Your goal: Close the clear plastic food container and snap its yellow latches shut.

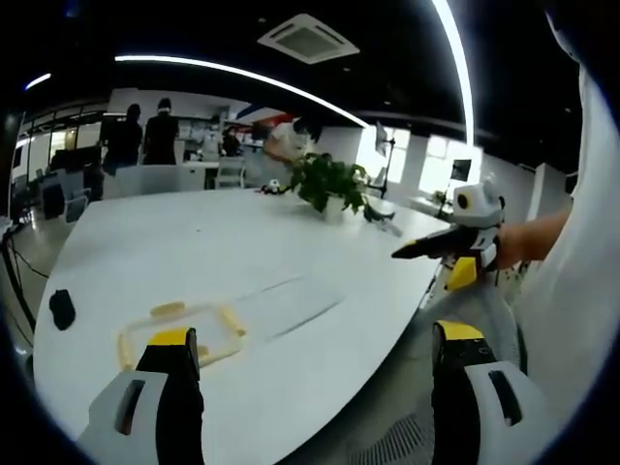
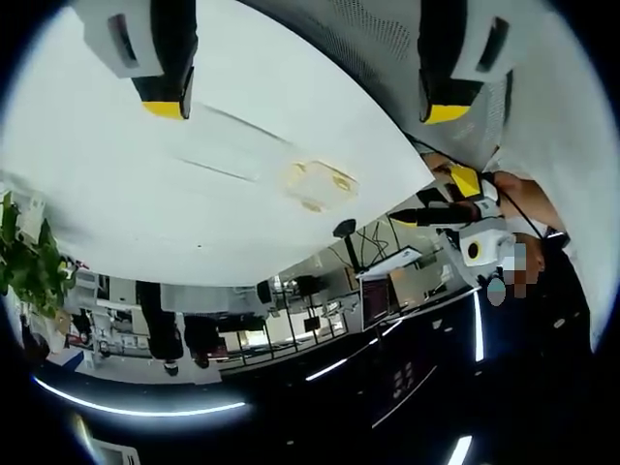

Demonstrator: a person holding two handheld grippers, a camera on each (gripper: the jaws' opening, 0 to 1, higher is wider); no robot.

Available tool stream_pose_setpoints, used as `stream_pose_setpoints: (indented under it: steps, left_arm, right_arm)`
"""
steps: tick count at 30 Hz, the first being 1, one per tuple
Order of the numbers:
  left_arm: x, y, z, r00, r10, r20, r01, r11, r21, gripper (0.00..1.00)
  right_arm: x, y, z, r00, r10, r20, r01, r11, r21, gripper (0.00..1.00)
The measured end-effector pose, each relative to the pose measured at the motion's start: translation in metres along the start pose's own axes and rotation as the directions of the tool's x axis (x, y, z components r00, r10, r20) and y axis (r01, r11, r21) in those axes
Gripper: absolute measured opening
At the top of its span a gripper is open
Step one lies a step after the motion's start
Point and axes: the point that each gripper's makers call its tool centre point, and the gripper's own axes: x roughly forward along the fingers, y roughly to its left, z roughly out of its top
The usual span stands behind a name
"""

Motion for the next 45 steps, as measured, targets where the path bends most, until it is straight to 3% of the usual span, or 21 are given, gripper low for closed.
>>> stream_pose_setpoints:
  steps: [14, 17, 32, 45]
  left_arm:
    - [-0.003, 0.003, 0.007, 1.000, -0.010, 0.012, 0.010, 1.000, -0.003, 0.98]
    - [-0.003, 0.008, 0.013, 1.000, -0.006, 0.018, 0.006, 1.000, 0.006, 0.97]
    - [-0.015, 0.044, 0.033, 0.999, -0.008, 0.033, 0.006, 0.997, 0.071, 0.90]
    - [-0.016, 0.074, 0.031, 0.999, -0.042, -0.034, 0.046, 0.991, 0.127, 0.89]
  right_arm:
    - [0.003, 0.007, 0.009, 1.000, 0.015, 0.001, -0.015, 0.999, -0.033, 0.97]
    - [0.009, 0.015, 0.021, 1.000, 0.029, 0.007, -0.028, 0.994, -0.107, 0.96]
    - [0.038, 0.022, 0.048, 0.998, 0.061, 0.020, -0.058, 0.987, -0.147, 0.97]
    - [0.067, 0.026, 0.063, 0.996, 0.085, 0.004, -0.082, 0.979, -0.187, 0.96]
